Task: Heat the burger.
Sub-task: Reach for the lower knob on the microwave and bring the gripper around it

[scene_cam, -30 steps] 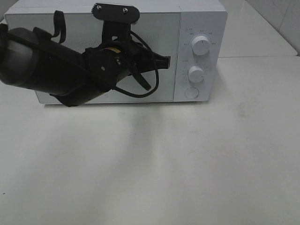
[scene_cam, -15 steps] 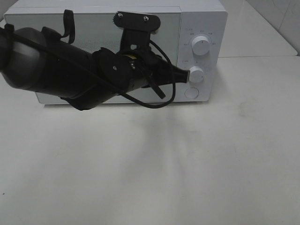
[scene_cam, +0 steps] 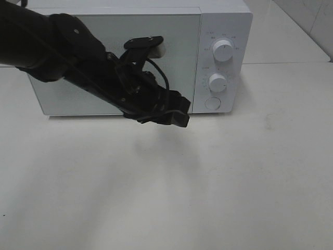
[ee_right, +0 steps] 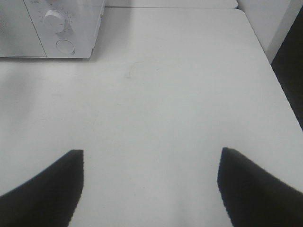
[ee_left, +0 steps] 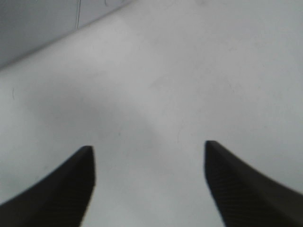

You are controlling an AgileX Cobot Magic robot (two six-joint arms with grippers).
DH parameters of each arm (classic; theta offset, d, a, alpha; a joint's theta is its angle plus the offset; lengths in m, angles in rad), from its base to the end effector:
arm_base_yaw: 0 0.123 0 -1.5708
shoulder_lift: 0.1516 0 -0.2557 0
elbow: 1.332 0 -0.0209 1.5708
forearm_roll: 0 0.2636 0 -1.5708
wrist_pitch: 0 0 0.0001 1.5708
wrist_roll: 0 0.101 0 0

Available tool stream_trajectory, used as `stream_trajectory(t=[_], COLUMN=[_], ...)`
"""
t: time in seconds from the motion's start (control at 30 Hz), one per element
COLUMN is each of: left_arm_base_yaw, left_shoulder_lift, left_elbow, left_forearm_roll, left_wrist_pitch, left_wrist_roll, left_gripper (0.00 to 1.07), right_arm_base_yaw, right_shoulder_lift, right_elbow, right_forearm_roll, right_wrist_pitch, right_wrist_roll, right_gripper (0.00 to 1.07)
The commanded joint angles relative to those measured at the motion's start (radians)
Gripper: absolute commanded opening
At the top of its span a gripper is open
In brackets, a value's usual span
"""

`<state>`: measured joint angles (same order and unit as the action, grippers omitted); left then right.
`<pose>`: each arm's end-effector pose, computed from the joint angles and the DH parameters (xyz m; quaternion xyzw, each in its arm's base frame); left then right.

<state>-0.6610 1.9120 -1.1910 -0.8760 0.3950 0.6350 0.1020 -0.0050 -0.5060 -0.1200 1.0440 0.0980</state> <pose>0.3022 -0.2729 0.1337 0.2608 0.8970 -0.2652 0.2390 0.0447 -0.0059 0.2829 0.0005 0.8444 -0.0065 0.5357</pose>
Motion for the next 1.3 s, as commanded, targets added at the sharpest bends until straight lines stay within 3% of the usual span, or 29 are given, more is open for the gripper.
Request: stream_trajectory(t=[0.03,0.1,0.17,0.47,0.7,0.73,0.8,0.83,0.87,0.9,1.0,1.3], left_arm_base_yaw=[0.098,0.123,0.218,0.402,0.498,0.526,0.54,0.568,0.568,0.592,0.629,0.744], left_shoulder_lift=[-0.046,-0.054,-0.096,-0.186,-0.249,-0.268,-0.275,-0.293,-0.293,-0.312,-0.344,-0.449], left_elbow=[-0.008,-0.008,-0.008,-0.008,-0.008,-0.008,-0.008,-0.008,-0.008,-0.008,-0.008,0.033], left_forearm_roll=[0.056,0.071,0.124,0.18,0.287,0.336,0.367,0.425,0.425,0.485,0.543,0.631], left_wrist_pitch=[0.258,0.3,0.5,0.836,0.863,0.864,0.864,0.867,0.867,0.868,0.868,0.863], left_wrist_roll=[-0.086,-0.091,-0.091,-0.106,-0.191,-0.229,-0.248,-0.293,-0.293,-0.335,-0.382,-0.431], left_gripper=[1.02,1.02,1.02,1.02,1.02,1.02,1.02,1.02,1.02,1.02,1.02,1.02], right_arm_base_yaw=[-0.008,-0.008,-0.008,-0.008,-0.008,-0.008,-0.008,-0.008,-0.008,-0.008,-0.008,-0.008], right_shoulder_lift=[-0.027,-0.027,-0.027,-0.027,-0.027,-0.027,-0.027,-0.027,-0.027,-0.027,-0.027,-0.027], right_elbow=[-0.001,-0.001,-0.001,-0.001,-0.001,-0.001,-0.001,-0.001,-0.001,-0.001,-0.001,-0.001], right_forearm_roll=[0.001,0.001,0.001,0.001,0.001,0.001,0.001,0.001,0.001,0.001,0.001,0.001], right_wrist_pitch=[-0.007,-0.007,-0.007,-0.007,-0.007,-0.007,-0.007,-0.007,-0.007,-0.007,-0.007,-0.007], right_wrist_roll=[0.001,0.001,0.001,0.001,0.001,0.001,0.001,0.001,0.001,0.001,0.001,0.001], right_gripper=[0.75,0.75,0.75,0.75,0.75,0.75,0.75,0.75,0.75,0.75,0.75,0.75])
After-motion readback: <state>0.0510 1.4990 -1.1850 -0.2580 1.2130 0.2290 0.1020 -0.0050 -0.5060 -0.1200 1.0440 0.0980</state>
